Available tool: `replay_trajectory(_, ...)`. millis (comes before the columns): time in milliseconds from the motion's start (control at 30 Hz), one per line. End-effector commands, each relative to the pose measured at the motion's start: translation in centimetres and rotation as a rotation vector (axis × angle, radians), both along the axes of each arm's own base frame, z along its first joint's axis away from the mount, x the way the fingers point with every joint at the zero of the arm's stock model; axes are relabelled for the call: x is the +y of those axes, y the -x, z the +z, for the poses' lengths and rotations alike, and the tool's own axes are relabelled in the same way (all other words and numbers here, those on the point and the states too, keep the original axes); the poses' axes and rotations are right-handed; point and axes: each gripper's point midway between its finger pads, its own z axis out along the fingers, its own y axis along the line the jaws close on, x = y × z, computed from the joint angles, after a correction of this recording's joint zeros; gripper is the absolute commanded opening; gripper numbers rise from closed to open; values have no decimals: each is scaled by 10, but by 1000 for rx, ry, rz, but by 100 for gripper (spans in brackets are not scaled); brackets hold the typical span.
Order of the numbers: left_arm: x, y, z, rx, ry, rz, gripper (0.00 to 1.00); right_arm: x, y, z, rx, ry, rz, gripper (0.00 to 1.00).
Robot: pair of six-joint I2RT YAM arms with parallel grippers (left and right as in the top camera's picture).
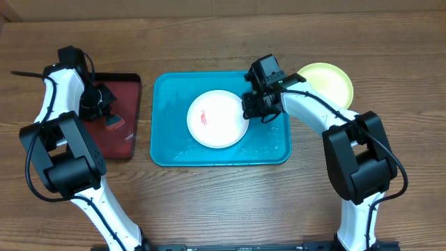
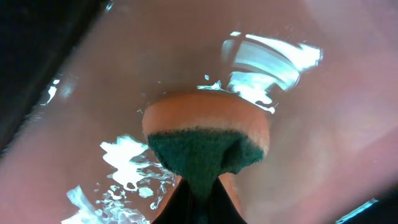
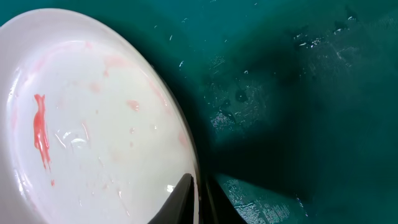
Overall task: Clean dirty plates on tray and stack at the side
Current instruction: 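Dip the sponge in the red tray and move it to the white plate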
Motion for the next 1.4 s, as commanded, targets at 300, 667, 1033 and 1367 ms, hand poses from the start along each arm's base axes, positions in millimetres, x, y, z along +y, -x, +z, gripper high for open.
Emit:
replay_trajectory(300,4,3,46,25,-6,-7,4,6,-4,1,-23,-18,0,13)
replay_trajectory(667,-13,-9,96,-48,-23,-49,4,10,20,-16,3,83,38,20)
replay_trajectory(1033,-67,-17,94,-36,25,-193,4,19,17,-13,-16,62,26,4)
replay_trajectory(1367,-148,-22,98,-76,204,-441,4,22,0,-8,-41,23,-124,4)
